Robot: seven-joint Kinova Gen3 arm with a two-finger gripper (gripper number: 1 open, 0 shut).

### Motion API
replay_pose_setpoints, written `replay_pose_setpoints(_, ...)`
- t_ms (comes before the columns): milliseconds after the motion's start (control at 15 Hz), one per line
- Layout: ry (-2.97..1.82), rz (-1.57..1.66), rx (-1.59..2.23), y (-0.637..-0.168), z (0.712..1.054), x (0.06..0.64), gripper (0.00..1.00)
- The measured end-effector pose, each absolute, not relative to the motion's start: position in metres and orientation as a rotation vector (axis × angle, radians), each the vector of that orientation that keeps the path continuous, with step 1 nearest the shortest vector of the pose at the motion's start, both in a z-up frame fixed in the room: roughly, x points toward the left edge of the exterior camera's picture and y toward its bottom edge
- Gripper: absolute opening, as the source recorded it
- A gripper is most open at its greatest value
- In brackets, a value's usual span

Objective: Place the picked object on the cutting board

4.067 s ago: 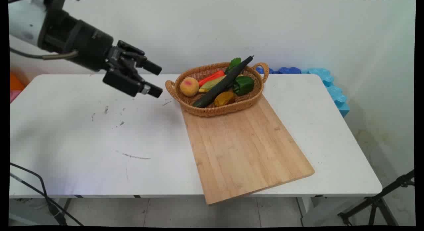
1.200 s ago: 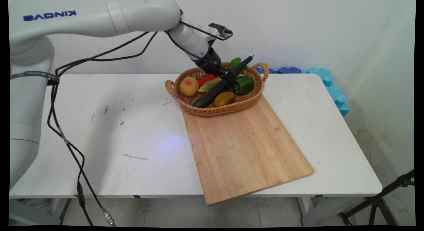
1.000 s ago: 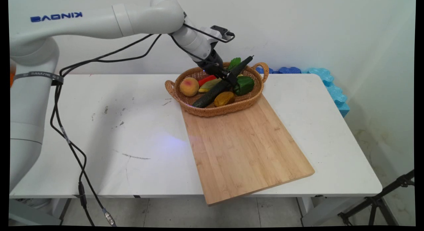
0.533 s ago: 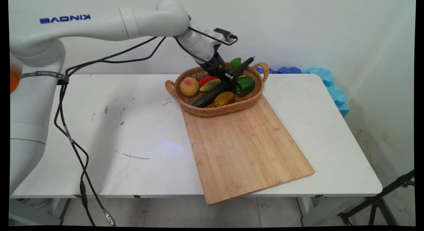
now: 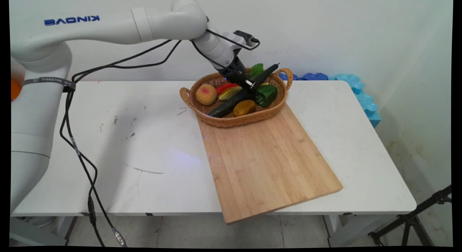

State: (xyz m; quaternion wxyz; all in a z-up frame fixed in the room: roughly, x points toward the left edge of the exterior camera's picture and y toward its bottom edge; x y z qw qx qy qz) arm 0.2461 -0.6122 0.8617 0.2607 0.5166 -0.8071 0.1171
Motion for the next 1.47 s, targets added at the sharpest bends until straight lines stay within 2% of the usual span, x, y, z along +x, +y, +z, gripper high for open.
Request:
replay_pose_setpoints(333, -2.197, 0.35, 1.362, -0.605, 0.897, 0.248, 0.0)
replay_pose_setpoints(800, -2.239, 0.33, 1.26, -0.571, 0.983, 0.248, 0.0)
replay_pose_setpoints(1000, -2.263, 0.301, 1.225, -0.55, 1.007, 0.242, 0.0)
replay_pose_setpoints(1467, -2.321, 0.22, 1.169, -0.492, 1.031, 0.209, 0.0)
